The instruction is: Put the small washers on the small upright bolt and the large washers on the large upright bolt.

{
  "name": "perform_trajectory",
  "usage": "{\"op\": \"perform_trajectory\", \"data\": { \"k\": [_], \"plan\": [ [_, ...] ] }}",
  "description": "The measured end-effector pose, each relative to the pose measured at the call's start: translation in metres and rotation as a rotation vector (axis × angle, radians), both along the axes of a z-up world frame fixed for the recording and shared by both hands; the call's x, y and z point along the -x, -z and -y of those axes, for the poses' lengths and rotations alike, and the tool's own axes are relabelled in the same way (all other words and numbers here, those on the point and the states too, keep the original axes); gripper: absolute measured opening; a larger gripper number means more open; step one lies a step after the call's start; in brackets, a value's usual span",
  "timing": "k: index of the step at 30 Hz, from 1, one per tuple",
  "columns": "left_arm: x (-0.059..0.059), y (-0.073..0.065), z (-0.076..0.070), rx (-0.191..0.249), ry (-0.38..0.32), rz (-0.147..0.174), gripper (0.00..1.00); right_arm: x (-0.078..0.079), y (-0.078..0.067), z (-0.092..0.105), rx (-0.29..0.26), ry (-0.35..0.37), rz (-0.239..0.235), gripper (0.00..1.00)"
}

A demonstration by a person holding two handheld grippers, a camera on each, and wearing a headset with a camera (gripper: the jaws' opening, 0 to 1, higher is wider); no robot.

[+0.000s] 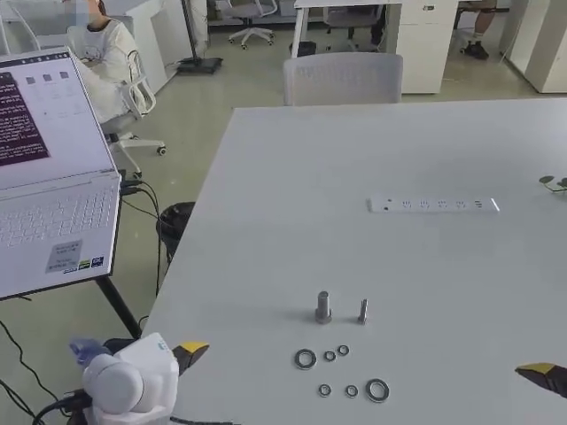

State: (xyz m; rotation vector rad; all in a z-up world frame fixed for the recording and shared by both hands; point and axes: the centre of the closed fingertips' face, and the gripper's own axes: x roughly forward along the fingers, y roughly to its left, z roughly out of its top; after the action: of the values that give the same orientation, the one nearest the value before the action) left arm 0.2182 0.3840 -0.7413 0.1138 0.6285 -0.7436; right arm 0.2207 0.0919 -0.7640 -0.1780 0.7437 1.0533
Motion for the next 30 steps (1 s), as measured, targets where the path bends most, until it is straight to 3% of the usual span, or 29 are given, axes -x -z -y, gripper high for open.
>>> {"op": "perform_trajectory", "data": {
  "k": [7, 13, 21, 30],
  "plan": [
    [-0.002, 0.006, 0.005, 0.007, 0.011, -0.009, 0.98, -0.003, 0.000, -0.006, 0.023, -0.026, 0.007, 0.97],
    [-0.009, 0.009, 0.009, 0.003, 0.022, -0.001, 0.98, -0.012, -0.005, -0.017, -0.012, -0.017, 0.012, 0.95],
    [-0.015, 0.015, 0.014, -0.019, 0.060, 0.001, 0.97, -0.012, 0.000, -0.039, 0.012, -0.082, 0.016, 0.91],
    [-0.010, 0.025, 0.019, -0.030, 0.087, -0.013, 0.96, -0.019, 0.010, -0.049, 0.051, -0.124, 0.014, 0.87]
  ]
}}
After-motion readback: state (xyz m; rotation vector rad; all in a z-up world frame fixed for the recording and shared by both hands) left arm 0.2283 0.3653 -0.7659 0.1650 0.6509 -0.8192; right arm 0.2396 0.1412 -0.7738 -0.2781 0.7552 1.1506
